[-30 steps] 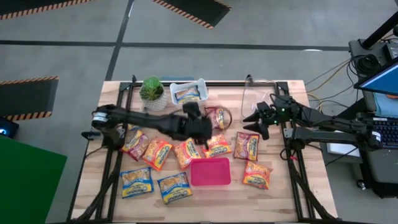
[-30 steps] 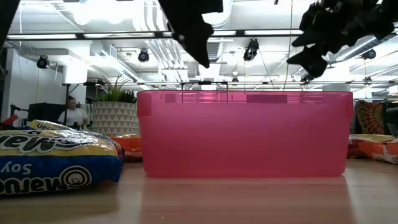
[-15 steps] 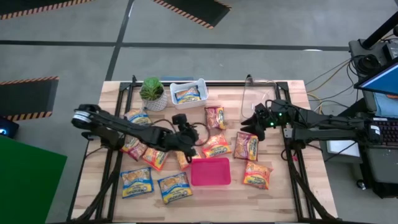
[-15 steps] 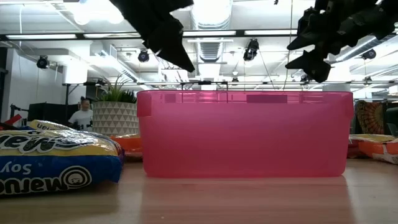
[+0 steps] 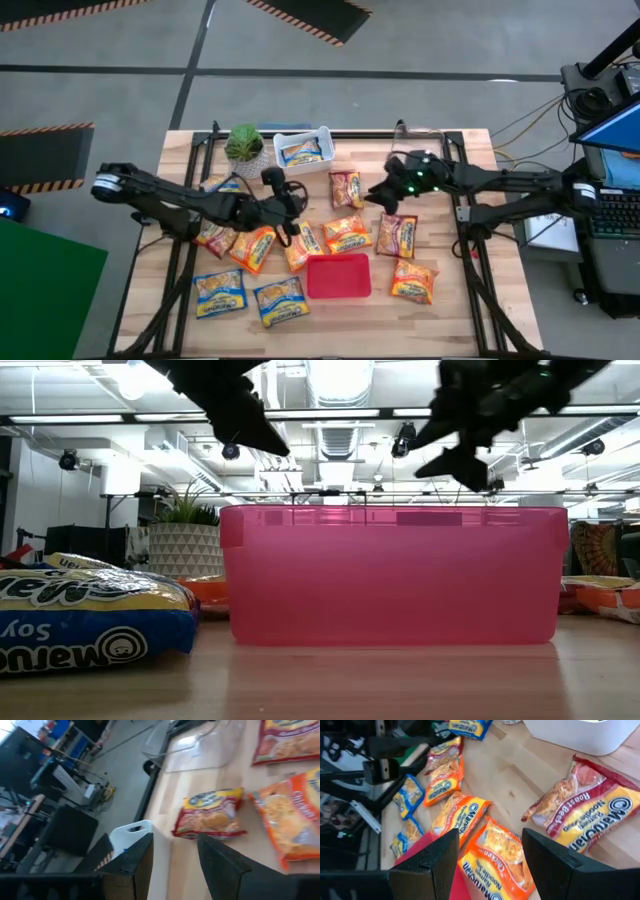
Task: Sort Maruchan noodles
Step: Put the red noodle pack into the transparent bin
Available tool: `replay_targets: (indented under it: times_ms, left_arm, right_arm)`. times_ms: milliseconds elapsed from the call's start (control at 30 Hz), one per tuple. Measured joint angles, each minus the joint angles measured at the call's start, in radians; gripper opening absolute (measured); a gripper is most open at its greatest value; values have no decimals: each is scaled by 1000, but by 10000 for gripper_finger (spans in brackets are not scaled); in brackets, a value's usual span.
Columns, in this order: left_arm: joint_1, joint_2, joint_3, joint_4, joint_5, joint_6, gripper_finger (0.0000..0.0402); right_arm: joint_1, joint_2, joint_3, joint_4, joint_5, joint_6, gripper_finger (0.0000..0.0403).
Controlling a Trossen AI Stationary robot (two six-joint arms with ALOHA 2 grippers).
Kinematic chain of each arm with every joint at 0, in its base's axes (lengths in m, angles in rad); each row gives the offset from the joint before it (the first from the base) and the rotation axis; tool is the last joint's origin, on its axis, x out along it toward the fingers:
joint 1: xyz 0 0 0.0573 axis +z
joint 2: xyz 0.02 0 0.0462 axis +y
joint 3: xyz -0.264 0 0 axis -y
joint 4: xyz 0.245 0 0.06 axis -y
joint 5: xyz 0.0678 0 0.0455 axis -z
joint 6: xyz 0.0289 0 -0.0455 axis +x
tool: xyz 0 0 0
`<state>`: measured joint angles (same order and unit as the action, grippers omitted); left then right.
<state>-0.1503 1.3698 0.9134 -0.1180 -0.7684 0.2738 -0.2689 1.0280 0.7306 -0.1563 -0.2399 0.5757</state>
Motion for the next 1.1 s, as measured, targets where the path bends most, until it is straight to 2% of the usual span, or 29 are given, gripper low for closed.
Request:
replay_targets:
  times_ms: [233, 400, 500, 633, 833, 1100]
  left_arm:
    - [44, -135, -202, 276, 0, 81, 132]
    - [46, -243, -305, 358, 0, 125, 132]
    - [46, -296, -336, 371, -4, 126, 132]
    - [46, -338, -369, 369, -8, 102, 131]
    - [46, -341, -371, 369, -8, 90, 132]
    - [46, -340, -370, 368, -8, 83, 132]
  right_arm:
    - [0, 216, 215, -153, 48, -12, 205]
    - [0, 366, 346, -258, 88, -10, 205]
    - [0, 456, 415, -288, 98, -9, 205]
    - [1, 574, 511, -343, 166, -10, 205]
    - [0, 730, 634, -436, 273, -8, 205]
    - [0, 848, 672, -437, 372, -7, 205]
